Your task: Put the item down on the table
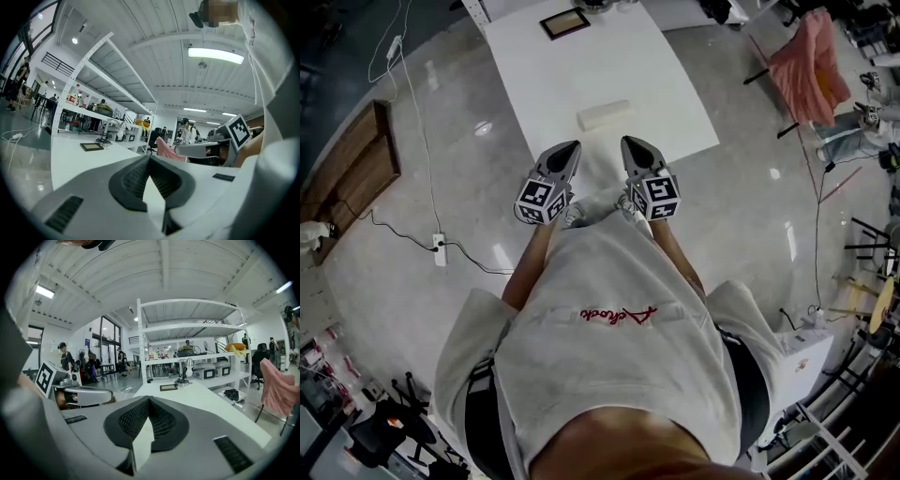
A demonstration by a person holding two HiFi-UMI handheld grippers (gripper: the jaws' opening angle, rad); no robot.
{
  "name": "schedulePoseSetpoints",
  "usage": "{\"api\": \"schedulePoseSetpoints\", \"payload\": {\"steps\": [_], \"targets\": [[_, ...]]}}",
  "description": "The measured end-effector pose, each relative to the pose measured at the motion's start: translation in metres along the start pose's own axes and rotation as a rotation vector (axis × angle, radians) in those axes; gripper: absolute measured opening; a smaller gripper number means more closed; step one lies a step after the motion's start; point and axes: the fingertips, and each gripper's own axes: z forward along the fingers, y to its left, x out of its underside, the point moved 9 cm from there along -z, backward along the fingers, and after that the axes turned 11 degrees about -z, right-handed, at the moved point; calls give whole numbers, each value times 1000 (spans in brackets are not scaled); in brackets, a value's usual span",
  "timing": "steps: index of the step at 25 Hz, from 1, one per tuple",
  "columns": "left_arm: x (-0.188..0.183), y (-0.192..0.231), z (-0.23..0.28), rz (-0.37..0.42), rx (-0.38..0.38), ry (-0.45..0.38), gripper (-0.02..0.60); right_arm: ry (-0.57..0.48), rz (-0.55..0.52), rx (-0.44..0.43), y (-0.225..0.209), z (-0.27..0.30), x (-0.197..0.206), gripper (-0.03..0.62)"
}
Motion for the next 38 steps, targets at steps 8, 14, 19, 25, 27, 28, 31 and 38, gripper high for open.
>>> {"api": "schedulePoseSetpoints", "payload": {"steps": [8, 14, 19, 25, 27, 28, 31, 38], "targets": [[13, -20, -15, 13, 26, 14, 8, -25, 41, 36, 17, -24, 4, 11], [21, -50, -24, 11, -8, -8, 8, -33, 27, -7, 17, -52, 5, 11], [39, -80, -35, 18, -24, -2, 8, -45, 9, -24, 19, -78, 12, 9], [60, -113, -50, 24, -36, -1, 7, -57, 20, -32, 27, -114, 22, 11], [65, -120, -55, 25, -40, -3, 7, -56, 25, -36, 31, -123, 27, 11], [68, -124, -57, 26, -42, -4, 8, -55, 28, -38, 33, -127, 29, 11], [73, -134, -64, 29, -44, -10, 8, -59, 26, -43, 38, -137, 31, 11], [78, -149, -76, 37, -49, -22, 8, -67, 6, -49, 47, -152, 31, 11]]}}
